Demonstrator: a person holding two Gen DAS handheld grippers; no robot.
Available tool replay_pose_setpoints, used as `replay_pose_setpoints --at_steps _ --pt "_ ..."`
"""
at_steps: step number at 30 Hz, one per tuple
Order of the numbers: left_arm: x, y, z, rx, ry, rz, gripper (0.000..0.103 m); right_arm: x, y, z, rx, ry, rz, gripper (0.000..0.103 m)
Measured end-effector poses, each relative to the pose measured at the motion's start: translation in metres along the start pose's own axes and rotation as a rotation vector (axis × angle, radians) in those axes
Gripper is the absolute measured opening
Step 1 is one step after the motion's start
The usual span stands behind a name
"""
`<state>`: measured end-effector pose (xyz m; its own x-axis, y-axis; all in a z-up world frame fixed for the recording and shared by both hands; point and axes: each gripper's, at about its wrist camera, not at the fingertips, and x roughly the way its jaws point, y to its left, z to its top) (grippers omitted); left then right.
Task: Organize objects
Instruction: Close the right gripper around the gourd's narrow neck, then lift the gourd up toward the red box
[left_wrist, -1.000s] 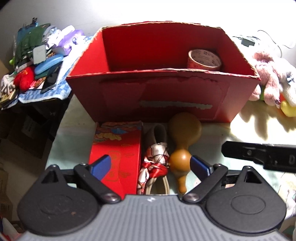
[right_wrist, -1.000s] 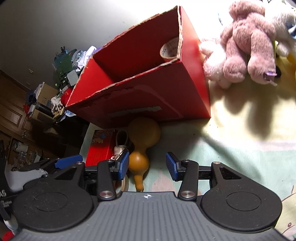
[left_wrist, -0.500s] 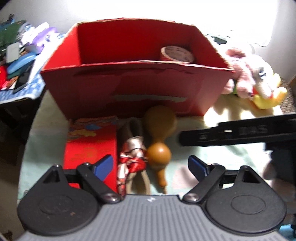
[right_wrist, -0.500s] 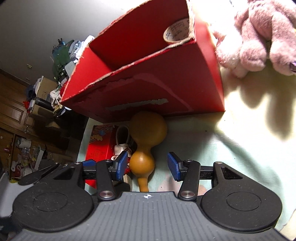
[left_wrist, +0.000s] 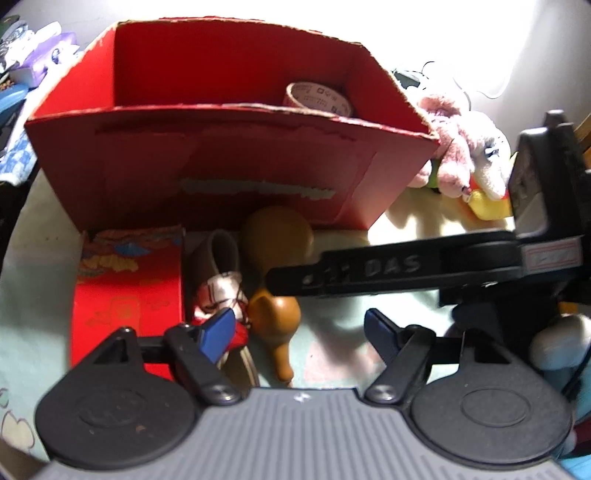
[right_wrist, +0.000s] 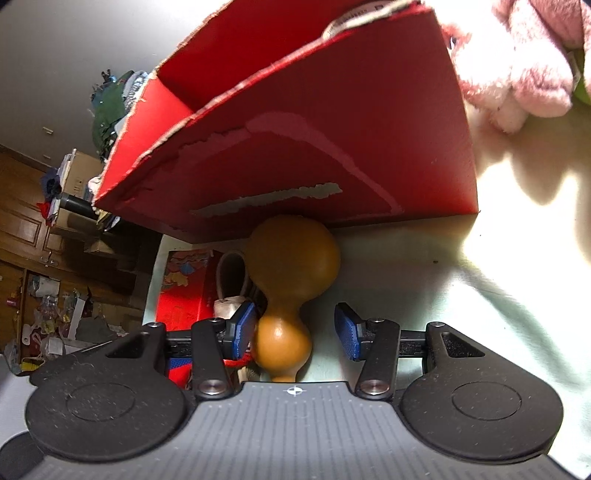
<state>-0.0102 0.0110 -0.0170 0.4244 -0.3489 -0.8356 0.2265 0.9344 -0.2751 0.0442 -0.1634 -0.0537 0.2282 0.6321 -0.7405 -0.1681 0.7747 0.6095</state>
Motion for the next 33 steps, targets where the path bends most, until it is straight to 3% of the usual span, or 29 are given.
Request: replay_pose_setpoints --at_steps 9,14,26,33 --pt "0.015 0.001 0.011 0.053 0.028 -0.034 0.076 0.004 -0.003 0.006 0.005 -0.007 0.017 0.048" --pt "0.026 0.002 0.018 0.074 0.065 -0.064 0.076 -0.005 -0.016 0.003 0.054 0.007 0.048 0.031" --pt "0.054 -0.014 0.028 0.138 0.158 -0.204 0.07 -0.043 -0.034 -0.01 0.144 -0.081 0.012 0.03" --pt "0.044 -0.049 0.034 0.294 0.155 -0.309 0.069 -0.095 -0.042 -0.023 0.205 -0.208 -0.008 0.03"
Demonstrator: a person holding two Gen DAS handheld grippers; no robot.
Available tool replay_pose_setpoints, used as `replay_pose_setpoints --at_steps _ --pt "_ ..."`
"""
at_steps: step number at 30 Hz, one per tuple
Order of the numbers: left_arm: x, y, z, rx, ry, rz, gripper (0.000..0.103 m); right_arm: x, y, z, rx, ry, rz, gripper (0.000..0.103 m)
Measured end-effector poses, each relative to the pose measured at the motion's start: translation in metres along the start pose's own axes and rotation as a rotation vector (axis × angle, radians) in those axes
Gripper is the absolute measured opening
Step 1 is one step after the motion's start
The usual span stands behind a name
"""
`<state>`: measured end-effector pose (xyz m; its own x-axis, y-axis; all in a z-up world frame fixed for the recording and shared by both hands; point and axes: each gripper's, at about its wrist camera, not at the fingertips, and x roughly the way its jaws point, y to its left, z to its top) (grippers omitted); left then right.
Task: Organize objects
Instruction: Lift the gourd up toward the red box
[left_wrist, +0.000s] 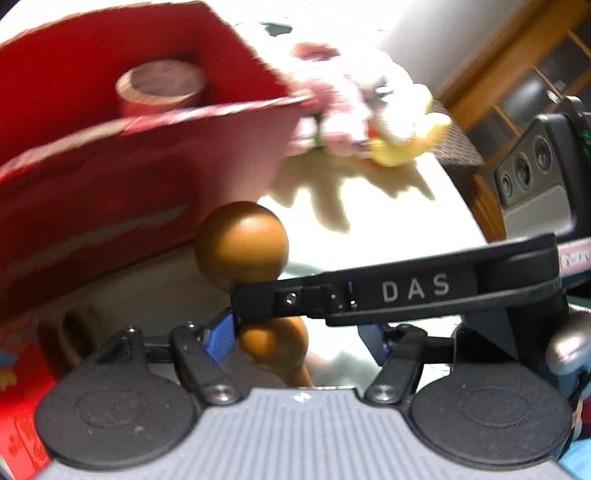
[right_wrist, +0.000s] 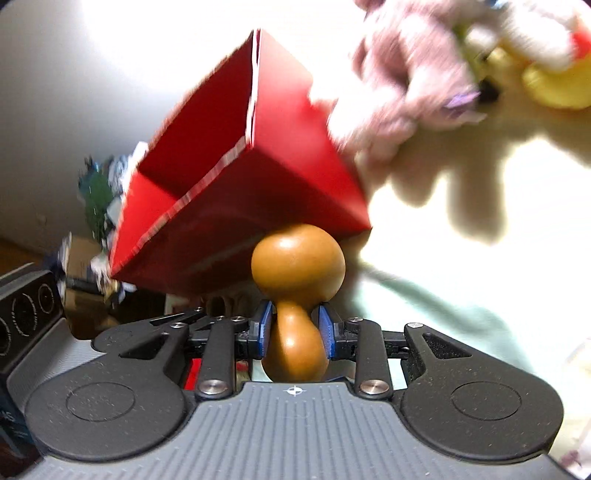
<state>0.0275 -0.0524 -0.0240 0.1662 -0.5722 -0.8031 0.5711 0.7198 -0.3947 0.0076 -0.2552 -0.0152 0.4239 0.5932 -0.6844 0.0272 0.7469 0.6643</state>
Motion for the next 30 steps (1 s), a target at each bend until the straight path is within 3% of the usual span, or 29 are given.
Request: replay_pose_setpoints --at_steps 10,17,23,30 --pt "-0.04 -0.039 0.036 0.193 -0.097 -0.124 0.069 -0.061 0.03 0.014 -0.039 -0.224 0.011 0.03" --pt "-0.091 -0.039 0.073 0.274 -0.24 -0.108 0.069 -0.052 0.087 0.055 -0.17 -0.317 0.055 0.03" --pt "-0.122 -0.002 0.107 0.245 -0.307 -0.027 0.069 -0.008 0.12 0.086 -0.258 -0.28 0.081 0.03" --pt "-0.102 0.076 0.129 0.107 -0.237 0.006 0.069 0.071 0.125 0.11 -0.247 -0.133 0.021 0.03"
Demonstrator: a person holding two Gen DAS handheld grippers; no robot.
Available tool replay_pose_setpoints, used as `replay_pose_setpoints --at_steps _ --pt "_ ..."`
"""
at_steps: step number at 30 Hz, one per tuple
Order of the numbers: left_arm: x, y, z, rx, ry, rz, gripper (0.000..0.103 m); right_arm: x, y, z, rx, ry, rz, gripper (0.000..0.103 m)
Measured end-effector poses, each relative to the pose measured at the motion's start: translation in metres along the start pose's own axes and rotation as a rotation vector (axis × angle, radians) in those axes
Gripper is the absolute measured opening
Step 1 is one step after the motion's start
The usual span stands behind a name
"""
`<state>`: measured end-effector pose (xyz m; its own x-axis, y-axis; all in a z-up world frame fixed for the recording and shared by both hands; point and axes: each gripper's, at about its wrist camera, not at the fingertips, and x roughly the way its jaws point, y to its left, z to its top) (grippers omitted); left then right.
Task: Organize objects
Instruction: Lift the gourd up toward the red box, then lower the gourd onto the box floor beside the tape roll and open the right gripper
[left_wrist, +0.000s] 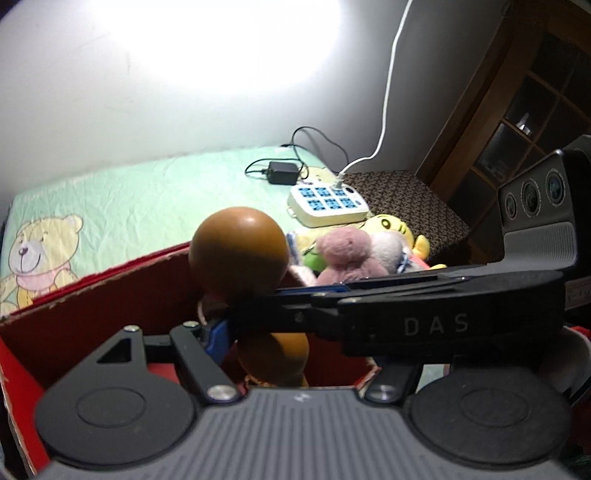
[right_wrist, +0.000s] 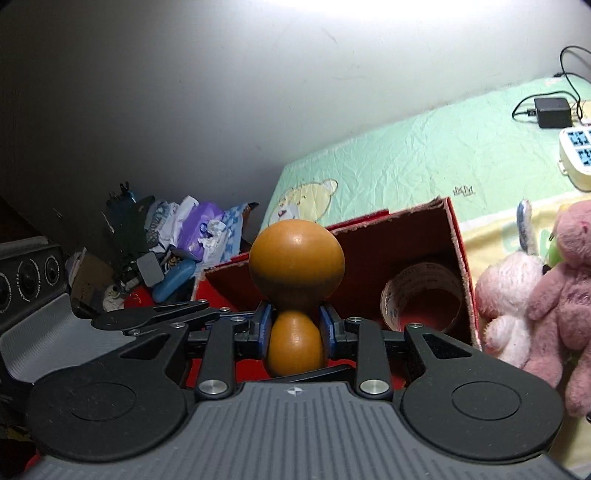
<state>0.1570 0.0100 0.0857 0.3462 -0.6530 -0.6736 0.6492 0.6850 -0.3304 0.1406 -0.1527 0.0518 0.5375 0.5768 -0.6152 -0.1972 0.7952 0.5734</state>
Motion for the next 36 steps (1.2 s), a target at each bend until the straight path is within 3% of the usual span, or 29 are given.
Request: replay_pose_setpoints --at_steps 10,12,14,20,28,31,36 --pt "0.057 0.067 -0.017 -0.181 0.178 -0.008 0.069 0.069 -0.02 -0.003 0.084 0.209 -0.073 0.03" --pt "0.064 0.074 -0.019 -0.202 0.217 -0.004 0.067 0.074 -0.022 -0.004 0.082 0.226 -0.091 0.029" --pt "0.069 0.076 -0.021 -0.216 0.251 0.006 0.068 0.078 -0.025 -0.005 0.084 0.241 -0.109 0.015" --pt "0.082 0.072 -0.025 -0.202 0.317 0.098 0.075 0.081 -0.025 -0.011 0.06 0.257 -0.136 0.018" --pt "0.067 0.067 -0.029 -0.132 0.285 0.183 0.076 0.075 -0.026 -0.002 0.114 0.222 -0.049 0.018" --pt "0.056 0.068 -0.034 -0.107 0.261 0.252 0.079 0.083 -0.019 -0.003 0.086 0.264 -0.019 0.02" --pt "0.049 0.077 -0.037 -0.114 0.258 0.337 0.079 0.107 -0.013 -0.008 0.083 0.34 -0.048 0.021"
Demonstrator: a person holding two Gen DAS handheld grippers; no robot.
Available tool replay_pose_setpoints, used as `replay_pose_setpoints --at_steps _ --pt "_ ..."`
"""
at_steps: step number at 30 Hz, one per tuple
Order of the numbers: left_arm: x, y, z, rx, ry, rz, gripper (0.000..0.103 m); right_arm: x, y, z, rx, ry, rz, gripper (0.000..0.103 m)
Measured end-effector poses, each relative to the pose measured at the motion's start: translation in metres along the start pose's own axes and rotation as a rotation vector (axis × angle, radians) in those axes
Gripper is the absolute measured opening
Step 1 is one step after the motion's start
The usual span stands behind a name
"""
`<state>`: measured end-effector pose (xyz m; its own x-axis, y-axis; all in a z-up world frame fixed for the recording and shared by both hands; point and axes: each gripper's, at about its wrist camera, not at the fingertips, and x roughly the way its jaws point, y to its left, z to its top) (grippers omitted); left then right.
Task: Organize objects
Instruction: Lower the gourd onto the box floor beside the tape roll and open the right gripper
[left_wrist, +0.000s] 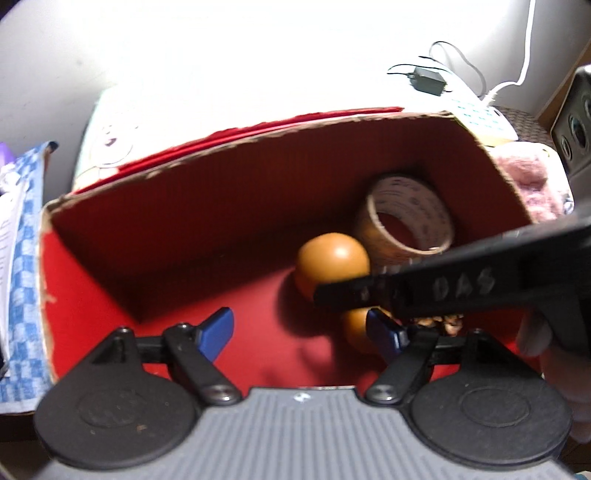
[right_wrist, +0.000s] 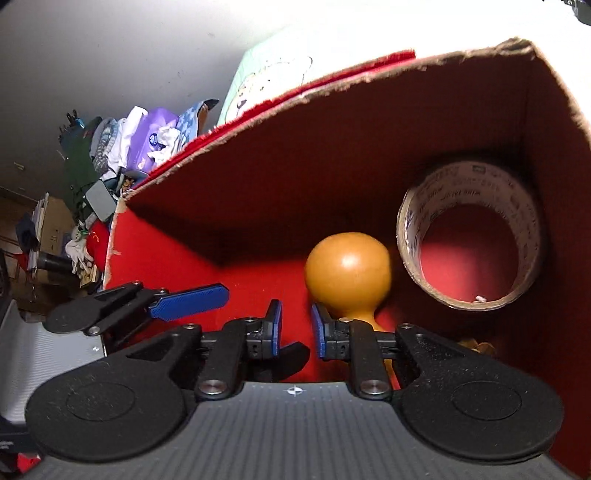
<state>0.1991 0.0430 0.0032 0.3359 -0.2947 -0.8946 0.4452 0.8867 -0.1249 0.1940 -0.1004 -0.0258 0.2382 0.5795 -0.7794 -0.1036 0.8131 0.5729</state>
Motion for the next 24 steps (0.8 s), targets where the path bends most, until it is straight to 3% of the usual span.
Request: replay_pose_setpoints --at_steps 4,9,15,24 --pt "0.005 0.0 0.003 0.0 0.016 0.029 0.081 -0.001 -0.005 -0.002 0.05 -0.005 -0.03 0.029" --pt "0.014 -0.001 0.006 -0.002 0.038 0.064 0.082 -0.003 -0.013 -0.006 0.14 -0.036 -0.069 0.03" --pt "0.013 -0.003 0.004 -0.009 0.024 0.094 0.082 -0.006 -0.007 -0.007 0.095 -0.073 -0.093 0.031" --pt "0.014 -0.006 0.004 -0.013 -0.001 0.152 0.082 -0.005 -0.01 -0.005 0.059 -0.089 -0.043 0.031"
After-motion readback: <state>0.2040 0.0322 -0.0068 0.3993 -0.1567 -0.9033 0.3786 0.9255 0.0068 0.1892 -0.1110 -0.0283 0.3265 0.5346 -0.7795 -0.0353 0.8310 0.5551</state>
